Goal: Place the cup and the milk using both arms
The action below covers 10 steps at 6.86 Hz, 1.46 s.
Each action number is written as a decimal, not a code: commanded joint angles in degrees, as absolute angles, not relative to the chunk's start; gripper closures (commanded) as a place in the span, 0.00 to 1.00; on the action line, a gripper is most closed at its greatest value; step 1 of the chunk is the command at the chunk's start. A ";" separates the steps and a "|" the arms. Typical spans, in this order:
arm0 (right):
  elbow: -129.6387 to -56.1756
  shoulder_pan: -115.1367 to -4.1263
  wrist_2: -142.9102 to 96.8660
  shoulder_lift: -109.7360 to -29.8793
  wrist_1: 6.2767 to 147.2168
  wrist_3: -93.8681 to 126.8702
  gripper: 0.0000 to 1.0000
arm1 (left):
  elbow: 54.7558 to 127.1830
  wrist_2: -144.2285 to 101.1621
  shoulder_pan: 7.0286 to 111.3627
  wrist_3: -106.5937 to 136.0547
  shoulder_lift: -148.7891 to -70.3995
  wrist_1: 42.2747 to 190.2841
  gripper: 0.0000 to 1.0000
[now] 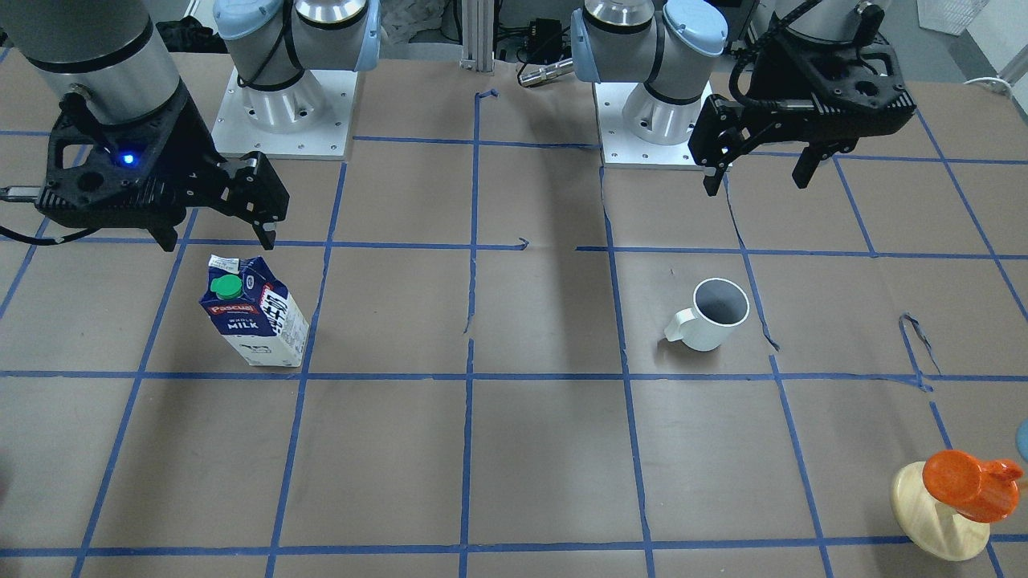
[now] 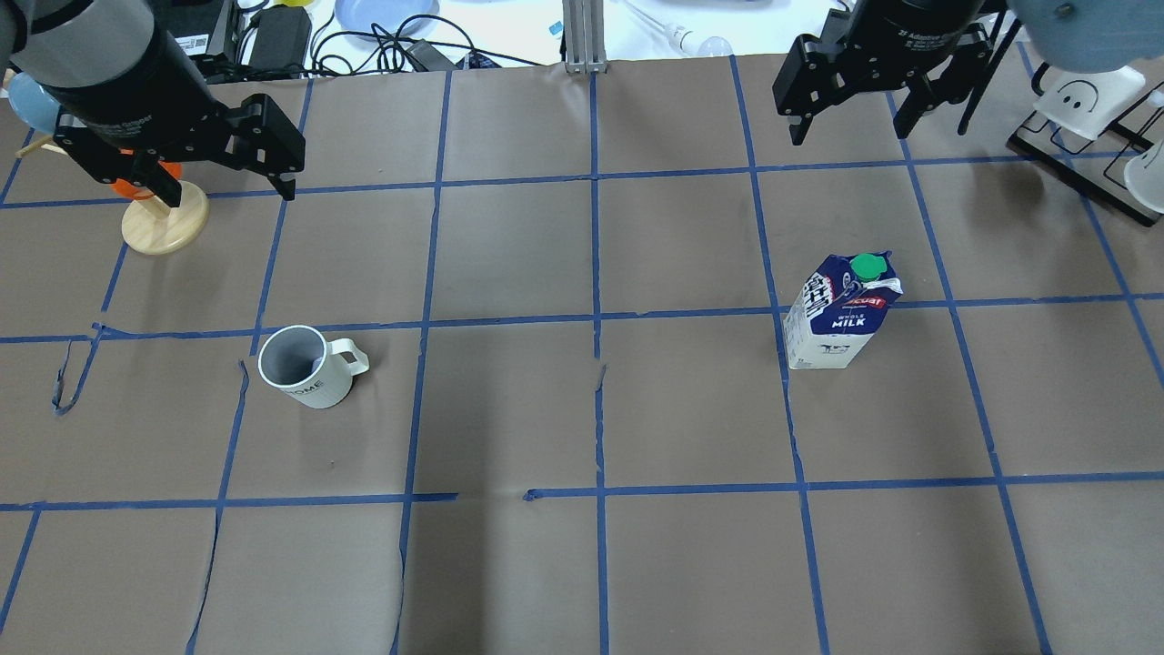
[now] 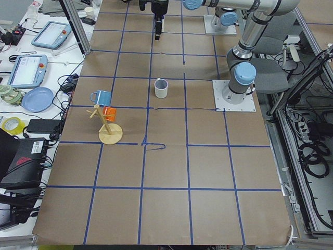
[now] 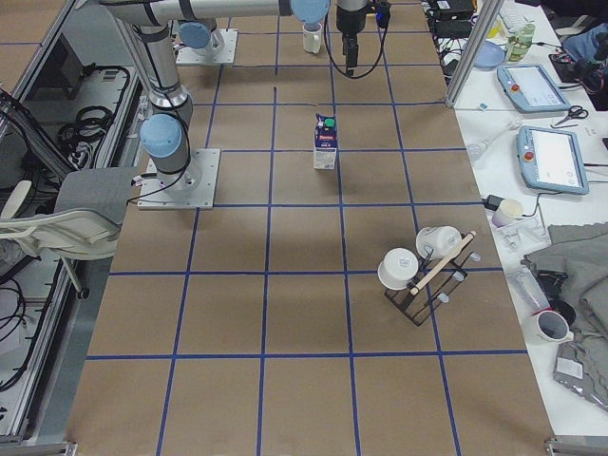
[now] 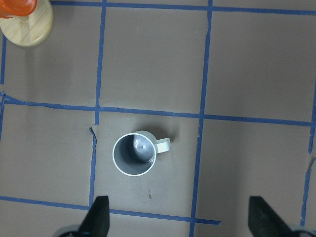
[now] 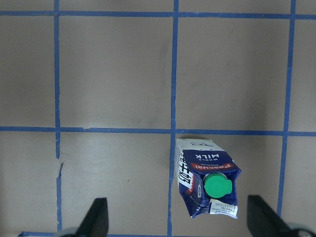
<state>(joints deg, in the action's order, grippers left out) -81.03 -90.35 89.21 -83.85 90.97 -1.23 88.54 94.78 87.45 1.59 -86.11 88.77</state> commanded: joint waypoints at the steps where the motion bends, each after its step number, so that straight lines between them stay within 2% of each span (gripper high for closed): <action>1: -81.04 -90.35 89.21 -83.76 90.97 -1.23 0.00 | 88.59 94.83 87.45 1.58 -86.39 88.68 0.00; 10: -81.04 -90.35 89.21 -83.76 90.97 -1.23 0.00 | 89.65 94.92 87.54 1.58 -85.78 88.77 0.00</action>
